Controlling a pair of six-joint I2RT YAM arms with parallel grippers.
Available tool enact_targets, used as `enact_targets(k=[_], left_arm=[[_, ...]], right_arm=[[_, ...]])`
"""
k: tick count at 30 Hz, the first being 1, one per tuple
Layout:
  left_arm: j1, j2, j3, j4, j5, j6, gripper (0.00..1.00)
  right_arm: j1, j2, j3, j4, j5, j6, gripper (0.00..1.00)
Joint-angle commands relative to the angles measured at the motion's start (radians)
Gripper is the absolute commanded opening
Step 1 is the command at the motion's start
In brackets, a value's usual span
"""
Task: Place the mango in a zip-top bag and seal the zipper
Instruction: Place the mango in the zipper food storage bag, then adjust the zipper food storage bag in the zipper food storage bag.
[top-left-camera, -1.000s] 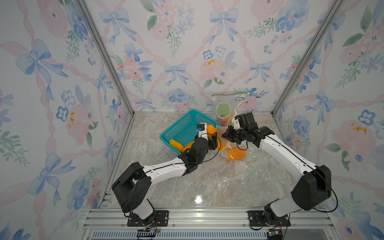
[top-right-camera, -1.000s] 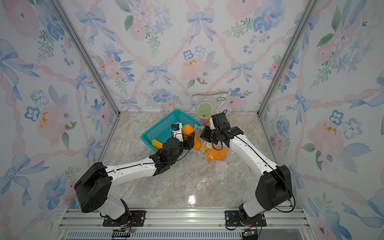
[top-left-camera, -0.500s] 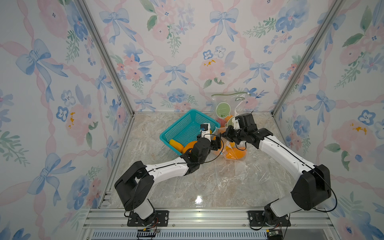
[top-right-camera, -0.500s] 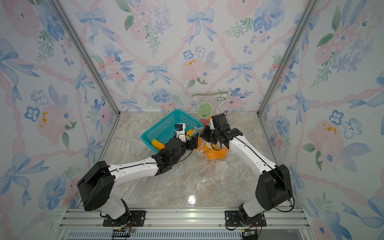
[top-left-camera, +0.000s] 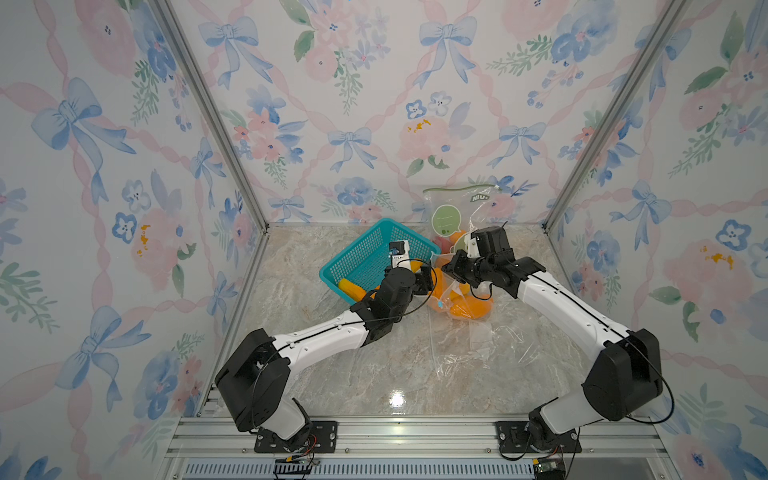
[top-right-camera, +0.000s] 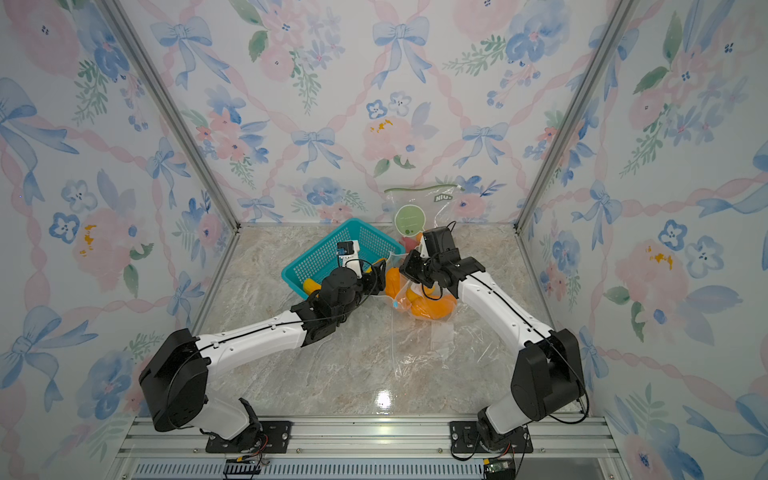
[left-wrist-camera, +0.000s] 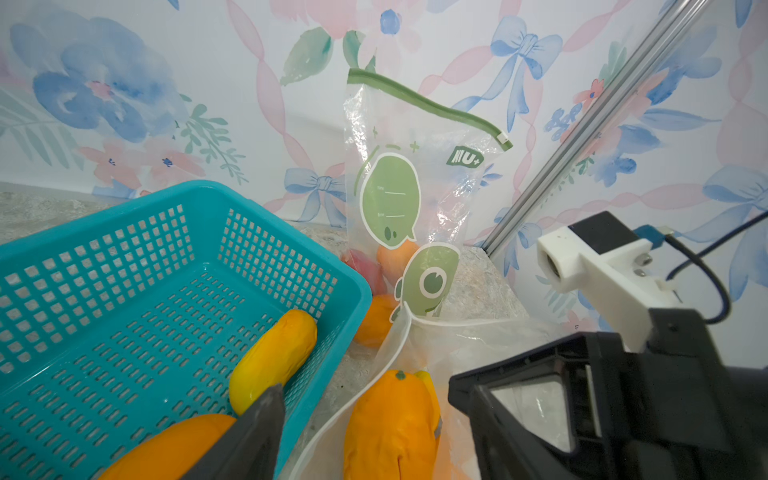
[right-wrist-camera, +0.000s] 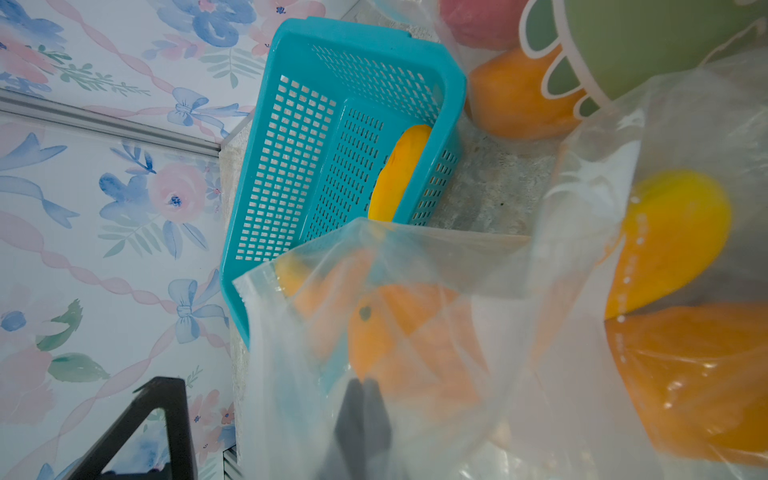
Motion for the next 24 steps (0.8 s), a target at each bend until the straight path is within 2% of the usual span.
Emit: enact_targets(k=[1, 4, 8, 12, 17, 24], left_arm=[[0.058, -0.028, -0.012, -0.137, 0.128, -0.111, 0.77], [0.086, -0.034, -0.046, -0.144, 0.225, -0.147, 0.82], [0.089, -0.023, -0.063, -0.147, 0.276, -0.163, 0.87], [0.087, 0.018, -0.061, -0.147, 0.309, -0.178, 0.86], [0.069, 0.069, -0.042, -0.146, 0.34, -0.177, 0.78], [0.053, 0.107, -0.015, -0.146, 0.333, -0.168, 0.55]], right_arm=[[-0.005, -0.031, -0.009, 0.027, 0.016, 0.001, 0.0], [-0.003, -0.024, 0.0, 0.02, 0.015, -0.009, 0.0], [-0.001, -0.017, 0.001, 0.022, 0.014, -0.013, 0.0], [0.004, -0.014, 0.0, 0.025, 0.017, -0.013, 0.0], [0.008, -0.022, -0.005, 0.024, 0.023, -0.016, 0.0], [0.01, -0.03, -0.009, 0.015, 0.031, -0.025, 0.0]])
